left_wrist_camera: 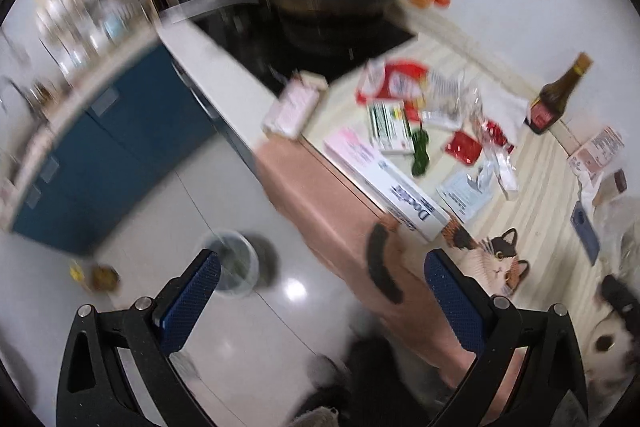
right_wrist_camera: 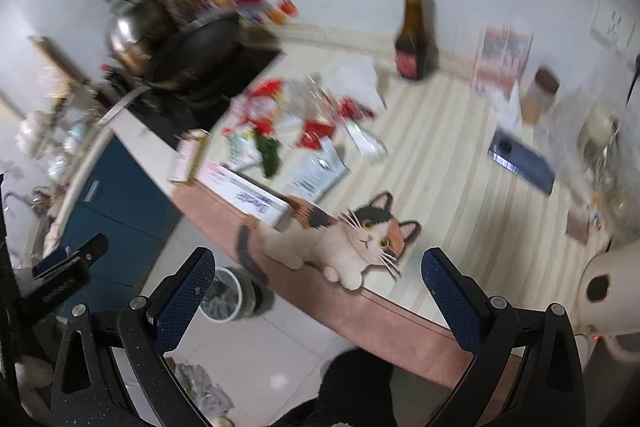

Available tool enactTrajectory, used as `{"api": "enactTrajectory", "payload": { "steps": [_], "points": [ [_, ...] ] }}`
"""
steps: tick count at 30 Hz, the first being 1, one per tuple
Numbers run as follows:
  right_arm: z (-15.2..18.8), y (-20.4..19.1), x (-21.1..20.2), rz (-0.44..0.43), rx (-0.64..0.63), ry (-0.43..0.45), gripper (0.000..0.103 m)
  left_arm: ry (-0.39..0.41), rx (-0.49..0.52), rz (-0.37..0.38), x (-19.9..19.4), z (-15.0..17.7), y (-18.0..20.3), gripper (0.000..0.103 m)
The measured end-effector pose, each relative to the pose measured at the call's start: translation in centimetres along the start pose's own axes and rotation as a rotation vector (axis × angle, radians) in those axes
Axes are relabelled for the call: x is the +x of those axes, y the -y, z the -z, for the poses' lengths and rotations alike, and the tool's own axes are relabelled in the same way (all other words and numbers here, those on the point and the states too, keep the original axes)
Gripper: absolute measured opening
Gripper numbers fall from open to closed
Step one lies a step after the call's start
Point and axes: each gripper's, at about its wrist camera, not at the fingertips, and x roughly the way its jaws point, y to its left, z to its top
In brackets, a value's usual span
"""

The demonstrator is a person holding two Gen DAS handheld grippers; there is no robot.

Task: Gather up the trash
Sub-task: 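Grasp the Dental Doctor toothpaste box with the left tool while the right tool grasps a clear plastic bag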

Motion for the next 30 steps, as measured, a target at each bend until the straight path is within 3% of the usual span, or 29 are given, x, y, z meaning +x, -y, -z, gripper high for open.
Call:
{"api": "enactTrajectory", "payload": {
  "steps": [6,10,12,15,16,18,22,24,26,27,29,30],
  "points": [
    [-4.1,3.4,10.2,0.109,0.056,-0.058,0.100,-0.252,-0.131,0.099,10.6,-3.5,3.5,0.101],
    [-7.3,5.9,15.9,0.126,0.084,-0.119,0.080,-0.379,-0.180,0.130,16.9,-5.7,6.4,0.099],
    [-8.7,6.6,17.8,0.119,0.093,-0.142,0.078,-0.430,-0.225,0.139,19.5,-6.3,7.0,0.097],
    [-10.5,6.9,20.2,0.105,0.078,-0.161,0.077,-0.472,-0.262,0.118,21.3,-6.2,7.1,0.072],
    [-11.0,6.7,21.2,0.103,0.062,-0.172,0.077,-0.470,-0.245,0.108,21.5,-6.0,7.2,0.059],
    [-11.8,6.0,22.7,0.094,0.021,-0.191,0.077,-0.434,-0.171,0.078,20.5,-5.7,7.6,0.057],
    [-13.1,4.0,25.5,0.098,-0.089,-0.207,0.077,-0.379,0.124,-0.020,18.3,-3.9,9.5,0.048],
    [-13.6,3.1,27.0,0.090,-0.122,-0.216,0.072,-0.371,0.220,-0.055,17.6,-2.9,10.0,0.048],
    [-13.9,2.3,28.3,0.087,-0.154,-0.221,0.058,-0.360,0.255,-0.062,17.3,-2.5,10.3,0.048],
    [-14.0,1.8,29.0,0.094,-0.174,-0.226,0.054,-0.368,0.248,-0.064,17.2,-2.5,10.3,0.048],
    [-14.0,1.3,29.9,0.119,-0.201,-0.238,0.036,-0.374,0.208,-0.057,17.0,-2.8,10.5,0.049],
    [-14.0,1.2,30.0,0.127,-0.208,-0.238,0.034,-0.378,0.195,-0.055,16.8,-2.9,10.6,0.049]
  ]
}}
